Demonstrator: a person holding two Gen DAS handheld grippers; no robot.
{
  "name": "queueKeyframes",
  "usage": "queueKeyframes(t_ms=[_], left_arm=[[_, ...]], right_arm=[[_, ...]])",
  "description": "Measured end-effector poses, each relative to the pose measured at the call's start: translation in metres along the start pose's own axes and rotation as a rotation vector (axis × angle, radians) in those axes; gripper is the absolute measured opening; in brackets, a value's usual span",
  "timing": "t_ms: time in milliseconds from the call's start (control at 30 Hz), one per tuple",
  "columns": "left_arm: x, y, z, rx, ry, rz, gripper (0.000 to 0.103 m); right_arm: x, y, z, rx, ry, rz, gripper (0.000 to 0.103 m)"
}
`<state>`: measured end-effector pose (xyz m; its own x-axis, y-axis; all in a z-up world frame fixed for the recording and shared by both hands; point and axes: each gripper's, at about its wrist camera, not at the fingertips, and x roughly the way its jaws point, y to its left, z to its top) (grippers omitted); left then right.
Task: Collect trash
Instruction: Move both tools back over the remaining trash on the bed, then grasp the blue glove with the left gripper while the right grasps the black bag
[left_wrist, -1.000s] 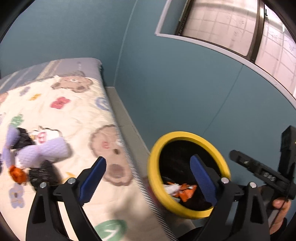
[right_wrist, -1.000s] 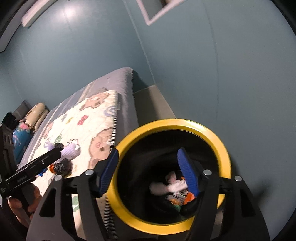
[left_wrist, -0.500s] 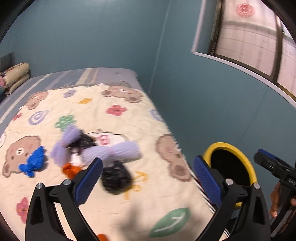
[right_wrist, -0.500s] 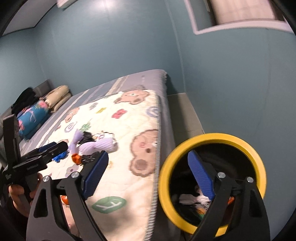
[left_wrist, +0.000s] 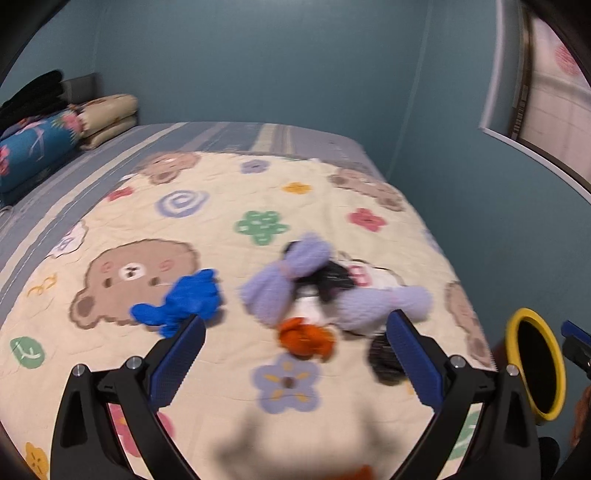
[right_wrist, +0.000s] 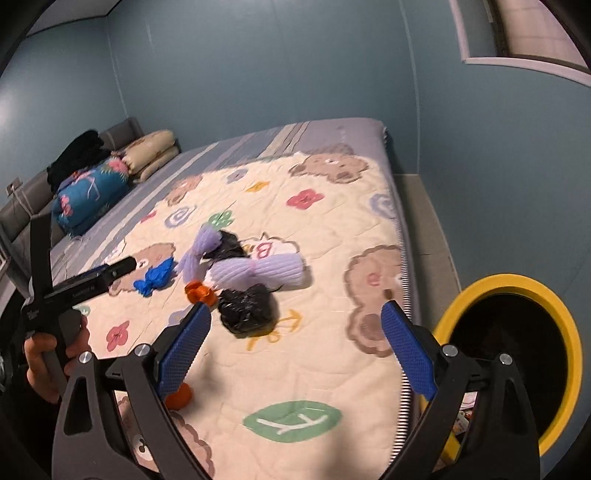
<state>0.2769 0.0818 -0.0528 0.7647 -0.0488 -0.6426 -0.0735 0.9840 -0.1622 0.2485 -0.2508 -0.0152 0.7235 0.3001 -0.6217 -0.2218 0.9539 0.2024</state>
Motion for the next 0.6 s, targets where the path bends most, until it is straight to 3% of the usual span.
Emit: queueKeyframes(t_ms=[233,600], left_arm=[[0.025,0.052,0.007,-0.025,0.022,0.1,0.095],[0.083,0.109,0.008,-0.055,0.091,0.193,0.095]], right_arm=[[0.038,0.03,0.001,-0.048,0.054,0.007,0.089],[0.125,0.064,-0.013,-0.106,0.193,0.001,0.089]])
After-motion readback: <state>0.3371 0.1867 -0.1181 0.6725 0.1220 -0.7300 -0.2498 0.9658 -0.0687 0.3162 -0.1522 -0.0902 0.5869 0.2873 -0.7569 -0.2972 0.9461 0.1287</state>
